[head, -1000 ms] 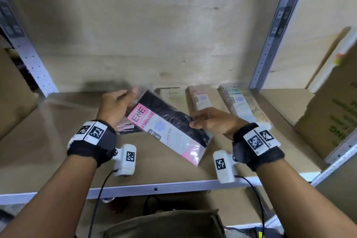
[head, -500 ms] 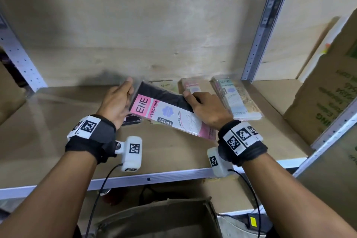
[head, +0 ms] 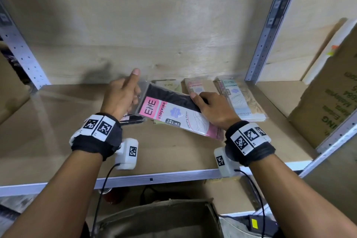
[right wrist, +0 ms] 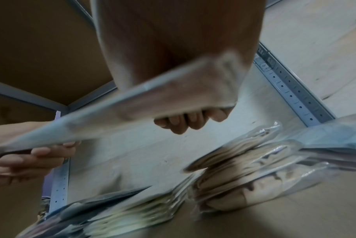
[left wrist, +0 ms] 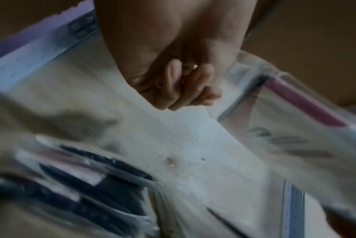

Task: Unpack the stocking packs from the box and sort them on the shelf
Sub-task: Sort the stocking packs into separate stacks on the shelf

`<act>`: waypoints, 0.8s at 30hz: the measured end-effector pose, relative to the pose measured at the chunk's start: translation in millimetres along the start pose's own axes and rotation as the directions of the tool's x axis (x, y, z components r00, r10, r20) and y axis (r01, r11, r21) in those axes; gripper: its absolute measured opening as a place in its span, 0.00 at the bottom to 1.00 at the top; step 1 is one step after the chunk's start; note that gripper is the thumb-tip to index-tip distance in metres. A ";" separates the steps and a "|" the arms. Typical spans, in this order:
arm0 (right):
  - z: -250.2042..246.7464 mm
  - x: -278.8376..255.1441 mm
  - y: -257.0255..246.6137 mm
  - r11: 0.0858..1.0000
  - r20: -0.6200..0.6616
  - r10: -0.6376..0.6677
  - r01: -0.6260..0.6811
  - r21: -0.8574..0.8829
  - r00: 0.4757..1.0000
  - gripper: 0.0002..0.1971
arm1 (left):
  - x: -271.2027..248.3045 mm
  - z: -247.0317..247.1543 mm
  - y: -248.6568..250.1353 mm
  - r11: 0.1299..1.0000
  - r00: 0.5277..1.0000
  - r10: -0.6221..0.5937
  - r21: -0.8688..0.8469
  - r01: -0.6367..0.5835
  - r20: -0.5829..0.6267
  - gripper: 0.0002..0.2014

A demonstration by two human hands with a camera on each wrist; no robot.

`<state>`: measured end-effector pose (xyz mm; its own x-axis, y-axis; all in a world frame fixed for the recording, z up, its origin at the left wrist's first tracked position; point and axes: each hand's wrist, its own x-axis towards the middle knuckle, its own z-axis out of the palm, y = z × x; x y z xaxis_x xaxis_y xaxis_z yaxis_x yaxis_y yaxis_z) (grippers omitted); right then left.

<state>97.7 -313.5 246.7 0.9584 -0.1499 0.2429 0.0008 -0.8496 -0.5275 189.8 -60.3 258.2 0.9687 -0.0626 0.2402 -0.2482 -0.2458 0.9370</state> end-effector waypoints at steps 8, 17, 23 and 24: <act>2.0 -1.5 -4.0 0.999 0.017 -0.013 0.013 0.048 1.000 0.26 | -8.1 1.9 2.5 0.911 0.972 -0.185 -0.344 0.226 0.147 0.20; 11.4 -0.3 -6.6 0.987 0.076 0.038 -0.050 0.155 0.996 0.26 | -16.9 6.8 5.4 0.769 0.934 -0.297 -0.531 0.356 0.198 0.17; 2.4 -1.5 -2.6 0.996 0.052 0.012 -0.017 0.088 0.999 0.27 | -1.7 -4.6 3.2 0.997 0.998 -0.061 -0.047 0.063 0.033 0.30; 2.2 -1.8 -2.8 0.997 0.051 0.008 -0.012 0.078 0.999 0.27 | -1.6 -5.3 2.6 1.000 0.999 -0.016 0.004 0.016 0.045 0.30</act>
<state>96.6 -309.7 245.9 0.9716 -0.1307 0.1973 0.0119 -0.8054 -0.5926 187.7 -55.7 261.6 0.9716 -0.1025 0.2133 -0.2327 -0.2508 0.9396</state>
